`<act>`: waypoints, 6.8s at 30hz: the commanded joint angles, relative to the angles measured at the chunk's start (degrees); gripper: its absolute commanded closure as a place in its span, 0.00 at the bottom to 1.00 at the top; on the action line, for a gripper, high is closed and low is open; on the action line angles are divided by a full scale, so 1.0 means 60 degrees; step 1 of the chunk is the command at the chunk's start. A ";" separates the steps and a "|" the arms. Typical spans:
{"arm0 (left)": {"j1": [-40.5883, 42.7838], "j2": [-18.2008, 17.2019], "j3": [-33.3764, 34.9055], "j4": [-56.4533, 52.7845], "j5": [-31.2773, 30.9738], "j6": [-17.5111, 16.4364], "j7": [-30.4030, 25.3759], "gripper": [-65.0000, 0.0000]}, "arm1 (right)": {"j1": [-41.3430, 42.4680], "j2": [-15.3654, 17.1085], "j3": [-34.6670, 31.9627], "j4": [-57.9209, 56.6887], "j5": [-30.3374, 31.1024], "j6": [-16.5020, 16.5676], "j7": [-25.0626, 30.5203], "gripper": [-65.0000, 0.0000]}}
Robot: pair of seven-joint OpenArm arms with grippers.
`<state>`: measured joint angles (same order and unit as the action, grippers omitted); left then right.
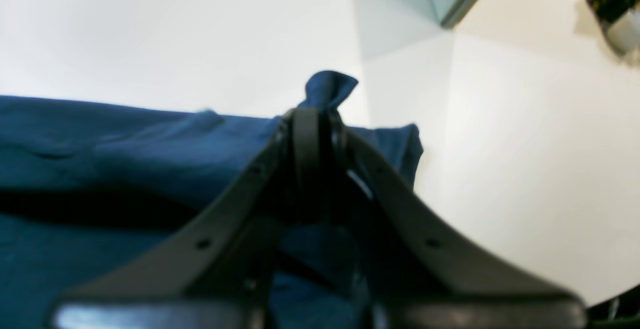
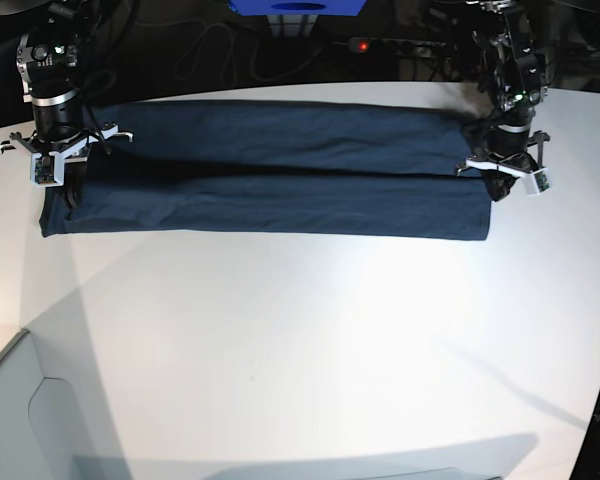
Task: Fold the T-shirt properly
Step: 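Grasp both ends of the shirt strip with both grippers, then hold the strip end with the left gripper and lift it slightly, then fold the strip end held by the left gripper toward the right gripper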
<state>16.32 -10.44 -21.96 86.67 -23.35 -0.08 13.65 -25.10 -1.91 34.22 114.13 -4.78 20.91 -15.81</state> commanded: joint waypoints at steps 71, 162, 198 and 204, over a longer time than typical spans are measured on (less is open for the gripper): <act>0.1171 0.0238 -0.0070 0.1166 -0.0056 0.0005 -0.0143 0.55 | 0.1554 0.1249 -0.1183 -0.5124 0.0100 -0.0019 0.0343 0.41; -0.1042 0.2728 0.8590 0.0272 0.4676 0.0093 -0.0216 1.00 | 0.1568 0.1469 -0.1183 -0.5138 0.0100 -0.0019 0.0343 0.41; -0.1349 0.2655 0.9498 0.1298 0.4647 0.0093 -0.0231 0.73 | 0.1583 0.1469 -0.1183 -0.5124 0.0100 -0.0019 0.0343 0.41; -0.0851 0.2230 0.7930 0.2587 0.4647 0.0093 -0.0158 0.73 | 0.1788 0.1469 -0.1183 -0.5138 0.0100 -0.0019 0.0313 0.41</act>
<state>11.25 2.79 25.78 101.47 4.51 0.21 13.47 -14.76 6.48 26.98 82.98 -3.38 20.80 -12.88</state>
